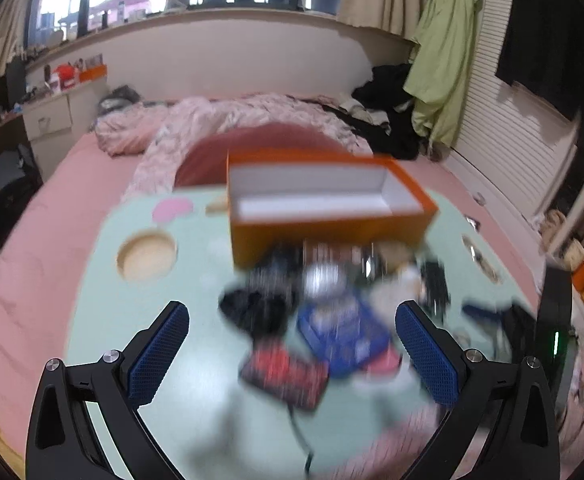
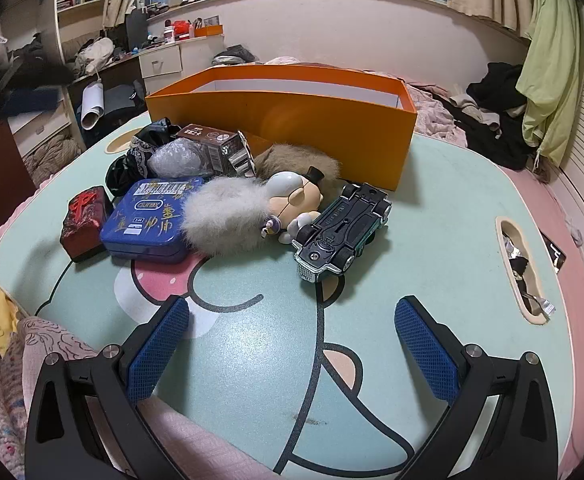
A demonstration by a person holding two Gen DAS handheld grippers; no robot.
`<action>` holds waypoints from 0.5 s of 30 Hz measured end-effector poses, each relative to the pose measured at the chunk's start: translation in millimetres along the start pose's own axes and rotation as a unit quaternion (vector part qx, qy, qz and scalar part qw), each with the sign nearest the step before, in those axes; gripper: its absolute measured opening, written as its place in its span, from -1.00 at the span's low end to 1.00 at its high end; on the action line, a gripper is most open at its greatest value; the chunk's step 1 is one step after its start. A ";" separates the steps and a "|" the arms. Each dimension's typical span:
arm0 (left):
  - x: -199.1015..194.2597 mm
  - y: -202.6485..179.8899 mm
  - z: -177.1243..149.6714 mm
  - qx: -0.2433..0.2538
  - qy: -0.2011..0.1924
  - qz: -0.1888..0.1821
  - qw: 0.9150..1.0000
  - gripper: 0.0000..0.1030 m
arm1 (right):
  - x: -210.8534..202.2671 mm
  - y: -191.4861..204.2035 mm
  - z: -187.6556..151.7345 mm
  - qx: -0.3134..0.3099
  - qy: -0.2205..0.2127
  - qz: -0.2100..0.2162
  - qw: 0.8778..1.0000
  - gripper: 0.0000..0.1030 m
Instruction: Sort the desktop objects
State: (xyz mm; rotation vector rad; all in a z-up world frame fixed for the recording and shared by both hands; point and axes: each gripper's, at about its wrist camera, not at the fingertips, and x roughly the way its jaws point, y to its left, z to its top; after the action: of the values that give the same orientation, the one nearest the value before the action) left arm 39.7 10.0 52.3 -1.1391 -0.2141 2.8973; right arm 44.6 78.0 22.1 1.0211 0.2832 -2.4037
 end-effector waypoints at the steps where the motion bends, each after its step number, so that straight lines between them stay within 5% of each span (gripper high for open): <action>1: 1.8 1.6 -11.9 0.000 0.008 -0.008 1.000 1.00 | 0.1 0.1 0.2 0.000 0.000 0.000 1.000 0.99; 3: 10.6 1.1 -31.4 0.006 0.031 -0.022 0.999 1.00 | 0.2 0.4 0.1 0.000 0.000 0.000 1.000 0.99; 10: 46.6 -10.8 -54.5 0.032 0.074 0.028 0.996 1.00 | 0.1 0.3 0.0 0.000 0.000 0.000 1.000 0.99; 15: 47.9 -4.7 -55.3 0.034 0.064 0.057 0.996 1.00 | 1.0 2.8 0.9 -0.001 0.000 0.000 1.000 0.99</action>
State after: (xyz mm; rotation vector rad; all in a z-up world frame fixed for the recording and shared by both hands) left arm 42.0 24.6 -19.5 -1.3608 -0.0501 2.8880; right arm 44.9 74.8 22.0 1.0207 0.2856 -2.4029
